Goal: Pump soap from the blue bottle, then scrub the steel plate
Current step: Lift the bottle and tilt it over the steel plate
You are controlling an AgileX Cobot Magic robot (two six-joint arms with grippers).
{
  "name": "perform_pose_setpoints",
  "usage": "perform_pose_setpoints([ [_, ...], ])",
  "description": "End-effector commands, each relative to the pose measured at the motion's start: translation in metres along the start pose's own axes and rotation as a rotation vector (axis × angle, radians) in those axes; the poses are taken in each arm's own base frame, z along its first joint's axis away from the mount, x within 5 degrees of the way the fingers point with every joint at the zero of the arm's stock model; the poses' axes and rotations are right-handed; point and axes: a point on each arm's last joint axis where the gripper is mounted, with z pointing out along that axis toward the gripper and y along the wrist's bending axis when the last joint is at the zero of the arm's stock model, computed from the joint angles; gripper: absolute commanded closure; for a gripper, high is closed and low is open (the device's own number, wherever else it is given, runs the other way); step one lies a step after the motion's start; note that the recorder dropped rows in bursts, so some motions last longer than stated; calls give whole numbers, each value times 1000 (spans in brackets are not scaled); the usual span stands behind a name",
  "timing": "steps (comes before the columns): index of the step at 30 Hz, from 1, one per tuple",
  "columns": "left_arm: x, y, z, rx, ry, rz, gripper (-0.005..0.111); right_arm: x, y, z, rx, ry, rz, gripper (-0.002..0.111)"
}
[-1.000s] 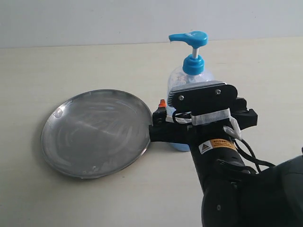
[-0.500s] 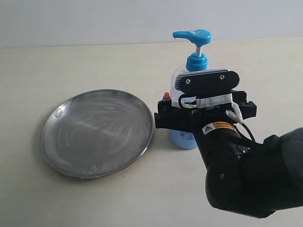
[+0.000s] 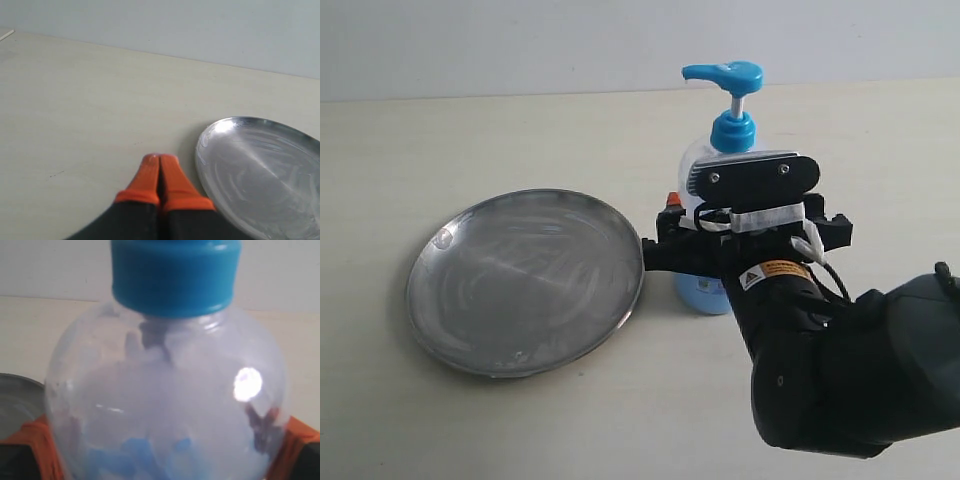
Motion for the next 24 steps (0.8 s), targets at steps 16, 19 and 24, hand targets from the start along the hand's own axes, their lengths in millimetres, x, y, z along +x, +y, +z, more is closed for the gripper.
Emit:
perform_pose_setpoints([
  [16,0,0,0,0,-13,3,107,-20,5,-6,-92,-56,-182,108],
  [19,0,0,0,0,-13,3,107,-25,6,-9,-113,-59,-214,108],
  [24,0,0,0,0,-13,3,107,-24,7,-10,-133,-37,-316,108],
])
